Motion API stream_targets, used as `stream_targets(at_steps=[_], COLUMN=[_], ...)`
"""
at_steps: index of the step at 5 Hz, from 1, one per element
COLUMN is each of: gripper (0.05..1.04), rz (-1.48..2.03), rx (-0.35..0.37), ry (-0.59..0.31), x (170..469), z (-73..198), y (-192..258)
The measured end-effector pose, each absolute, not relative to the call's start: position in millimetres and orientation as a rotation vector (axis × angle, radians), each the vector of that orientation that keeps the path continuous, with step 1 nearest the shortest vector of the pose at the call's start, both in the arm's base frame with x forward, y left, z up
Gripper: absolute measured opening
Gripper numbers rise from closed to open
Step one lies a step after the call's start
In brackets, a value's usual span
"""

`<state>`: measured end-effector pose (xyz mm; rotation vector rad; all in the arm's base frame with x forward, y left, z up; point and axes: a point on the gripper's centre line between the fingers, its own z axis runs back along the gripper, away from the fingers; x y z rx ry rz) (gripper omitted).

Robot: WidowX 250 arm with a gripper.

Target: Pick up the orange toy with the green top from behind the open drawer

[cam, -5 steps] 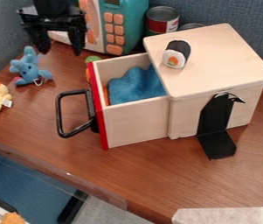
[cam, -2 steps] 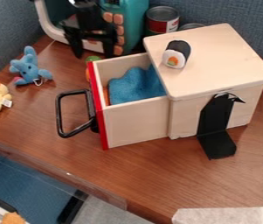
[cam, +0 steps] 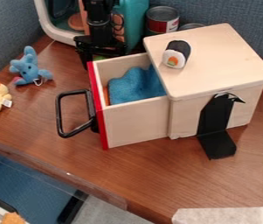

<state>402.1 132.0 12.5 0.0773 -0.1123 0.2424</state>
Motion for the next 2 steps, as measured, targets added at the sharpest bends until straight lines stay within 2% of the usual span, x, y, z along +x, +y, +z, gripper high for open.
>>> stream_targets(at_steps=[1, 2], gripper=[0.698, 0.668], rz=[0.236, 0.242], rx=[0.07, 0.048], ry=[-0.097, -0.11], x=[399.5, 398.2], z=[12.8, 18.0], y=[131.6, 129.9])
